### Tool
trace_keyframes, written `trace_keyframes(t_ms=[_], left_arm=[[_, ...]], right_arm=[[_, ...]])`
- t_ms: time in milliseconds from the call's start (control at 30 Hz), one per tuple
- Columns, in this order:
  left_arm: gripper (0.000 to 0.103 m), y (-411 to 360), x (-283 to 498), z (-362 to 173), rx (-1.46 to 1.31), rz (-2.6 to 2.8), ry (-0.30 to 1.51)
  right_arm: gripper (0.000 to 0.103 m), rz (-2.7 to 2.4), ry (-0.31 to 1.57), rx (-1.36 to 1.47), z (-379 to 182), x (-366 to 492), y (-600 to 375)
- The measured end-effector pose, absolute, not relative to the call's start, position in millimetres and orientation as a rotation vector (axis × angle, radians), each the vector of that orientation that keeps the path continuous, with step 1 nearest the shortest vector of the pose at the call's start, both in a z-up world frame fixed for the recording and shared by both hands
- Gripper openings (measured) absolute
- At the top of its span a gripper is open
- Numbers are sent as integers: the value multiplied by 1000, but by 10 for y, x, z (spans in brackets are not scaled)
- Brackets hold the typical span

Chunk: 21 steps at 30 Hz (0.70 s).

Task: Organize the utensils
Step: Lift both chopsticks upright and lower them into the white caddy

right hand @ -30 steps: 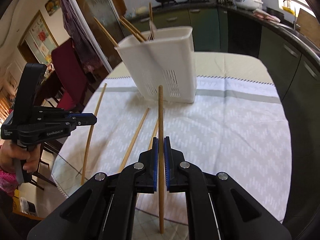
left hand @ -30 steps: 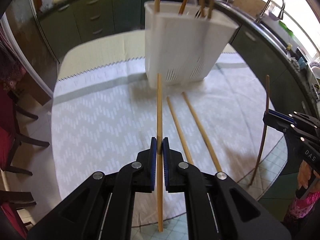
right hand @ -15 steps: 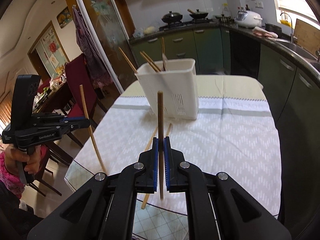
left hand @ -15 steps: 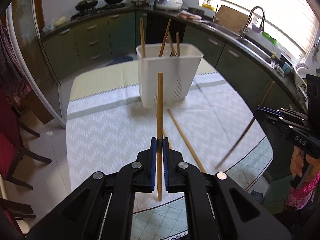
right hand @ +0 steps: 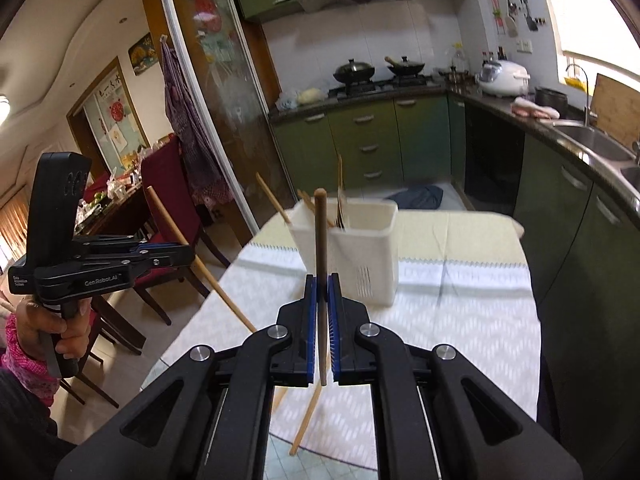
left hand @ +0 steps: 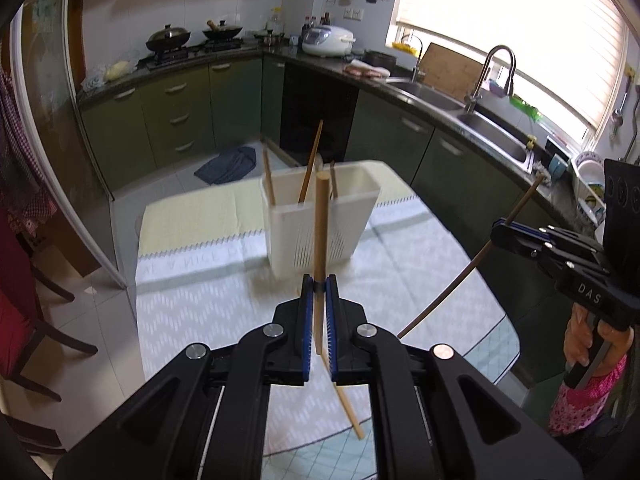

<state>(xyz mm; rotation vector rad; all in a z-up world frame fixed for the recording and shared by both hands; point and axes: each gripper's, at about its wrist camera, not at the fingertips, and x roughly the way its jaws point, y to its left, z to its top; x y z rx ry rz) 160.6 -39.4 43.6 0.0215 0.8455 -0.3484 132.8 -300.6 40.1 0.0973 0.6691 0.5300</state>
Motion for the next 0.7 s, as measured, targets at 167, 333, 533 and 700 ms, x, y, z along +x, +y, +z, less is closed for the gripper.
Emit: trace_keyframes(t_ms=[167,333,533,700], left_arm=[[6,-451,1787,806,26,-332,776],[6,-510,1906,1197,15,-319,667],[6,-582,2041,1485,41,-268,546],[6,-604,2287,1398,23,-245,535]], right_arm=[[6,522,605,96,764,1417,-3014],[6,500,528,103,1155,1539,-3038],[6,460,463,118,1433,1852,-3003],[6,391,435,92,1398,2215,-2883]])
